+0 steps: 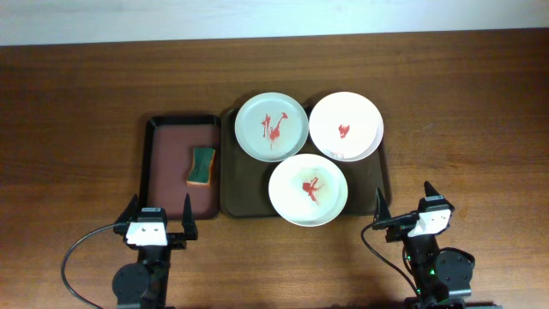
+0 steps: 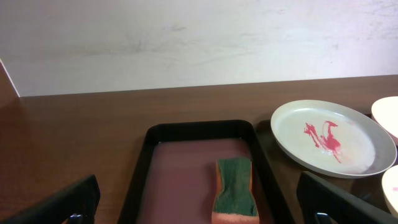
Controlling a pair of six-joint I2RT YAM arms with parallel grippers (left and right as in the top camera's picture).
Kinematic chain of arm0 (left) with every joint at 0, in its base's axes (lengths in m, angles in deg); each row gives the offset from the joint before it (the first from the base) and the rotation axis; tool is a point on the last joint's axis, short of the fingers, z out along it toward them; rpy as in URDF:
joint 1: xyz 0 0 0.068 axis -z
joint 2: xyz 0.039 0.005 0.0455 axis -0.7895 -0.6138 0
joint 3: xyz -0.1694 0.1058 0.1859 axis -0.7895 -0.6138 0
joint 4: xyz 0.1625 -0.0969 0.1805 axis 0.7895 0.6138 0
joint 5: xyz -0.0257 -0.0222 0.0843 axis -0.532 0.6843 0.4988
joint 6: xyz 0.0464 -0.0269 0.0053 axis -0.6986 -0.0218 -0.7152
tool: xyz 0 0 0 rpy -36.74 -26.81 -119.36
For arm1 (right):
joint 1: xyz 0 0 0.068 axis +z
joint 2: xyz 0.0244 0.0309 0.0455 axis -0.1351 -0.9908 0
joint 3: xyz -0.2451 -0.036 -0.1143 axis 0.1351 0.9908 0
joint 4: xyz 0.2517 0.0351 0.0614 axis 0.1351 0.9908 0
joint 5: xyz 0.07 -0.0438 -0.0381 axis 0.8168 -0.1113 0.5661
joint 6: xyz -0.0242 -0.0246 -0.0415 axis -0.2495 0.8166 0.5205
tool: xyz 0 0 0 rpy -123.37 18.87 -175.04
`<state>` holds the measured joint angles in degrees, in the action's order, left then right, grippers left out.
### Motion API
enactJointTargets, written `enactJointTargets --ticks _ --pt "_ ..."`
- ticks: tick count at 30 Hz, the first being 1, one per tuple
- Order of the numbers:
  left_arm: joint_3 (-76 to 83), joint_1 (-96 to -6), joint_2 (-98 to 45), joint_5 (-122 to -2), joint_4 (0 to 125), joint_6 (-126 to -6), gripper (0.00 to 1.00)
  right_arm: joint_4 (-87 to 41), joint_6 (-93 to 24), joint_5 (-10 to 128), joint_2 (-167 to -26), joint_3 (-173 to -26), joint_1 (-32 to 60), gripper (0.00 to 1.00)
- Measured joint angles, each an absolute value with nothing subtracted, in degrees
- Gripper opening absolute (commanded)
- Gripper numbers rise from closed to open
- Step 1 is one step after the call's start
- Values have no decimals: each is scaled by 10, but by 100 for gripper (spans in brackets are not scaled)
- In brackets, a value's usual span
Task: Clean dirty plates on tray and stack at the side
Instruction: 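Move the left gripper to the green-orange sponge and the right gripper toward the plates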
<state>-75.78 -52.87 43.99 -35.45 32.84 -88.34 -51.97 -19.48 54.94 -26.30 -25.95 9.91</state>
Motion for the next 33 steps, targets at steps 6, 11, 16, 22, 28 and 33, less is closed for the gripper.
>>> enactJointTargets --ticks 6,11,16,22,28,33 --pt "-758 -529 440 -355 328 -883 99 -520 -195 549 -263 -259 99 99" --pt "-758 -529 440 -355 328 -883 99 -520 -195 549 -263 -259 99 99" --pt "-758 -529 440 -355 328 -883 99 -520 -195 549 -263 -259 99 99" --pt "-758 -529 440 -355 328 -883 99 -520 -195 549 -263 -259 99 99" --pt "-758 -529 440 -355 328 -883 100 -520 -195 549 -263 -259 99 99" --pt "-758 -529 440 -355 328 -883 99 -521 -194 550 -263 -259 99 99"
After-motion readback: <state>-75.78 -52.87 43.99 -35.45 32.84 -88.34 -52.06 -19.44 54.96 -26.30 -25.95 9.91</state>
